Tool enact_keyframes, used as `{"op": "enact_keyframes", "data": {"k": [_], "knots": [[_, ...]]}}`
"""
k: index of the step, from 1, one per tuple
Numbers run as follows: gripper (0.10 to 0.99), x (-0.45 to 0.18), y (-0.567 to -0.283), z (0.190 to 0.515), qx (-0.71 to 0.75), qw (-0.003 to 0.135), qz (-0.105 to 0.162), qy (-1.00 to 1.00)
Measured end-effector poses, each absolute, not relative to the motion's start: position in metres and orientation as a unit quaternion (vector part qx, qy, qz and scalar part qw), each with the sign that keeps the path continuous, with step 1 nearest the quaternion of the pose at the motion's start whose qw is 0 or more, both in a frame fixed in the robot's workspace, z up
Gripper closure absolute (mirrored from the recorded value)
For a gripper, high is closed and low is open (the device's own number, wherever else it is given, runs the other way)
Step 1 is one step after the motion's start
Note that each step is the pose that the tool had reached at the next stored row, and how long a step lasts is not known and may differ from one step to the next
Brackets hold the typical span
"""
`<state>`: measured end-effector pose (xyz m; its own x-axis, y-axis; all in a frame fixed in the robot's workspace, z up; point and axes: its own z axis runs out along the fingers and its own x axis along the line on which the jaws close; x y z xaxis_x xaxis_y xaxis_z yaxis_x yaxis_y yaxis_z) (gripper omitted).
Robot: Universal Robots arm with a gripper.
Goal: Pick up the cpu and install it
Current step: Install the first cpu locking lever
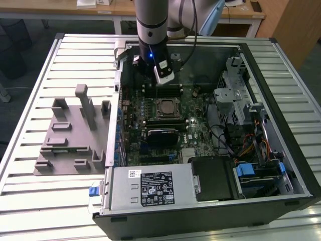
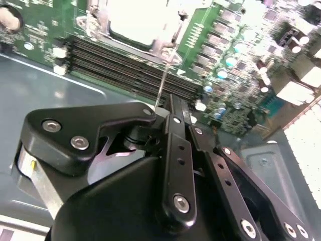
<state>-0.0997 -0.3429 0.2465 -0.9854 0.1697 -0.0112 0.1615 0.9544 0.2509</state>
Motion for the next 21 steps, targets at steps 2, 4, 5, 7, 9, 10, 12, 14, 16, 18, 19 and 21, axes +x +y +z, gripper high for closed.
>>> {"op": "enact_keyframes", "data": {"k": [2, 4, 5, 7, 9, 10, 12, 14, 16, 18, 19, 21], "knots": [[0.980, -0.094, -0.343, 0.247, 0.084, 0.016, 0.126, 0.988], [0.980, -0.093, -0.343, 0.247, 0.084, 0.016, 0.125, 0.988], [0.980, -0.093, -0.343, 0.247, 0.084, 0.016, 0.125, 0.988], [0.980, -0.092, -0.343, 0.247, 0.084, 0.016, 0.125, 0.988], [0.980, -0.092, -0.343, 0.246, 0.084, 0.017, 0.125, 0.988], [0.980, -0.092, -0.343, 0.246, 0.084, 0.018, 0.124, 0.989], [0.980, -0.092, -0.343, 0.246, 0.085, 0.021, 0.120, 0.989], [0.980, -0.092, -0.343, 0.245, 0.087, 0.024, 0.118, 0.989], [0.980, -0.092, -0.343, 0.244, 0.090, 0.026, 0.117, 0.989], [0.980, -0.090, -0.343, 0.243, 0.091, 0.027, 0.114, 0.989], [0.980, -0.089, -0.343, 0.243, 0.092, 0.028, 0.113, 0.989], [0.980, -0.086, -0.343, 0.242, 0.094, 0.028, 0.110, 0.989]]}}
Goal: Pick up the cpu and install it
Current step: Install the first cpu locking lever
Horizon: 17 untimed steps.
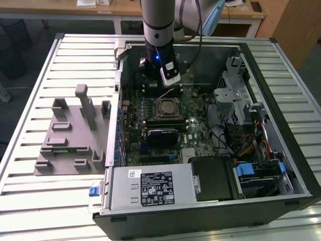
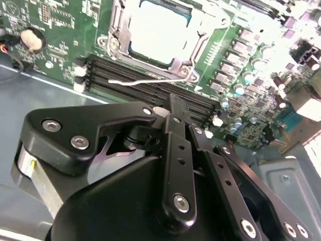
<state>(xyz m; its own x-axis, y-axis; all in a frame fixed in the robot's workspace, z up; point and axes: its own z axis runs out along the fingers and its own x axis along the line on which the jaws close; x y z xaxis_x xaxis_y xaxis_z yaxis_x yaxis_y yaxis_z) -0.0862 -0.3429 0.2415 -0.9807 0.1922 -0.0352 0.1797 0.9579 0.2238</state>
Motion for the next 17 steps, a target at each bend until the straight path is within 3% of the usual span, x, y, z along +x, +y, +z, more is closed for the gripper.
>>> {"op": "enact_keyframes", "data": {"k": [17], "knots": [[0.980, -0.071, -0.339, 0.231, 0.116, 0.033, 0.084, 0.989]]}}
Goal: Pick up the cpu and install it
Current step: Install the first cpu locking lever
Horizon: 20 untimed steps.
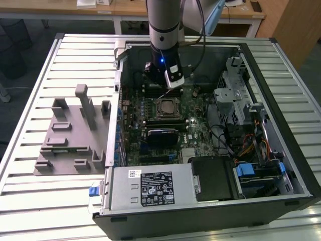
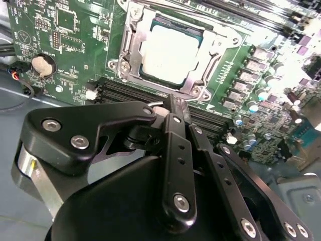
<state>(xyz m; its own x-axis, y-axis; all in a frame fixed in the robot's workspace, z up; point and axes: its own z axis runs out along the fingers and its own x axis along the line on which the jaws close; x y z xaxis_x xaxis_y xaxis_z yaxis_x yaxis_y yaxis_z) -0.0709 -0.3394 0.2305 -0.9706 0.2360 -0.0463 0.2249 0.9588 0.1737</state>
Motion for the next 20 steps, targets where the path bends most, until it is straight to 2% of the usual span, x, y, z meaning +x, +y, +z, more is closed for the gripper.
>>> {"op": "enact_keyframes", "data": {"k": [20], "knots": [[0.980, -0.061, -0.318, 0.220, 0.127, 0.035, 0.075, 0.988]]}}
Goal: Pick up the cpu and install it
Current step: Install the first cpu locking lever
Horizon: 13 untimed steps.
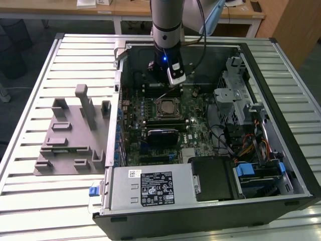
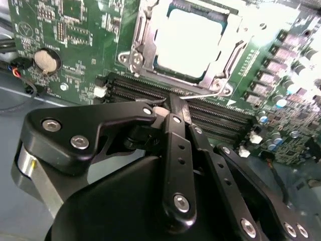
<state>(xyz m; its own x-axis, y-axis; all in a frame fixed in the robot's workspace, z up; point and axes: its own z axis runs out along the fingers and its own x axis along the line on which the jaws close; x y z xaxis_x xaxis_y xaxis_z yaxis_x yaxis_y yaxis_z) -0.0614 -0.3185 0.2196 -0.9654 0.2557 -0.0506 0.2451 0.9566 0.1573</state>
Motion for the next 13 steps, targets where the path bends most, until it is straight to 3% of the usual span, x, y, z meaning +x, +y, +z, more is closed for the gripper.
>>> {"op": "enact_keyframes", "data": {"k": [7, 13], "knots": [[0.980, -0.0609, -0.3157, 0.2152, 0.126, 0.039, 0.075, 0.988], [0.980, -0.0609, -0.3157, 0.2115, 0.125, 0.055, 0.077, 0.988]]}}
